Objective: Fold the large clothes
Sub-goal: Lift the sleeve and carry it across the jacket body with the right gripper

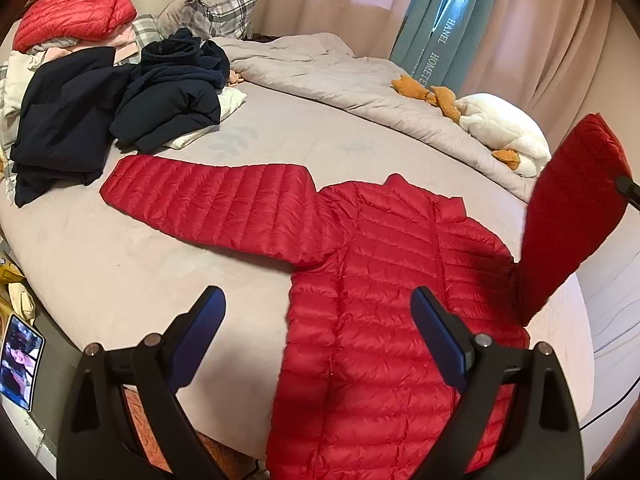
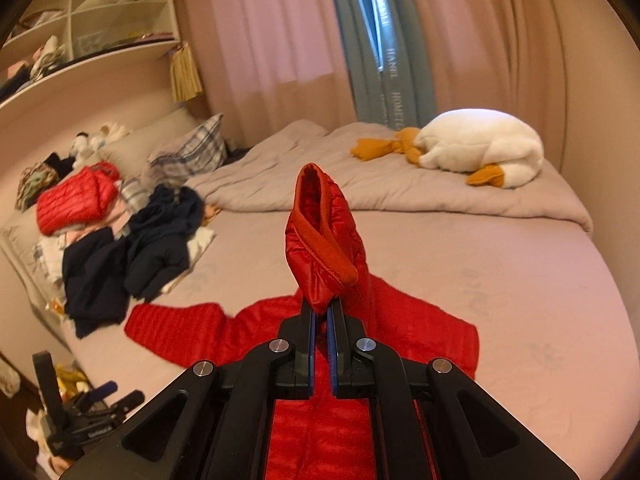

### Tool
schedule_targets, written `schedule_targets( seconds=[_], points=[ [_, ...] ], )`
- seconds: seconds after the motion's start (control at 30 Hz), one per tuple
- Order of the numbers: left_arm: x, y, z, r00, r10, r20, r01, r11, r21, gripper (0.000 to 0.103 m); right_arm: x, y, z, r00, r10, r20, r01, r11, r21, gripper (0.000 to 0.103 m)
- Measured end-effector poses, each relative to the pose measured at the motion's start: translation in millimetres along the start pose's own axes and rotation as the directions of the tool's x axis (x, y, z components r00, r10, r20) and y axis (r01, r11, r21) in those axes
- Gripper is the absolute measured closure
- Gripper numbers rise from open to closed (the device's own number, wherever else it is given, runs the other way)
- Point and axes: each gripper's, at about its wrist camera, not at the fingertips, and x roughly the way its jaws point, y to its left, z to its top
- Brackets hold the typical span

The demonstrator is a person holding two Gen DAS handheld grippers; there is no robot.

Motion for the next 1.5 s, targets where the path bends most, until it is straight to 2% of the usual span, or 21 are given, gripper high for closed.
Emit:
schedule_targets(
  seconds=[0.57,0.87,1.5],
  points=[
    [-4,5,-1,1.0,0.013,0.003,-0.013,1.0,0.004,0.009,32,31,-19,0.992,0.08,-0.098,-0.08,0.997,0.002,0.097],
    [-5,7,-1,1.0,0.006,0.007,-0.006,1.0,0.003,0.009,46,35,-30,0.982,0.129,-0.14,-0.123,0.991,0.046,0.097],
    [-6,8,1,1.0,0.016,0.003,-0.016,1.0,0.014,0.009,70,50,-48,0.966,0.138,-0.22,-0.132,0.99,0.041,0.097]
  ],
)
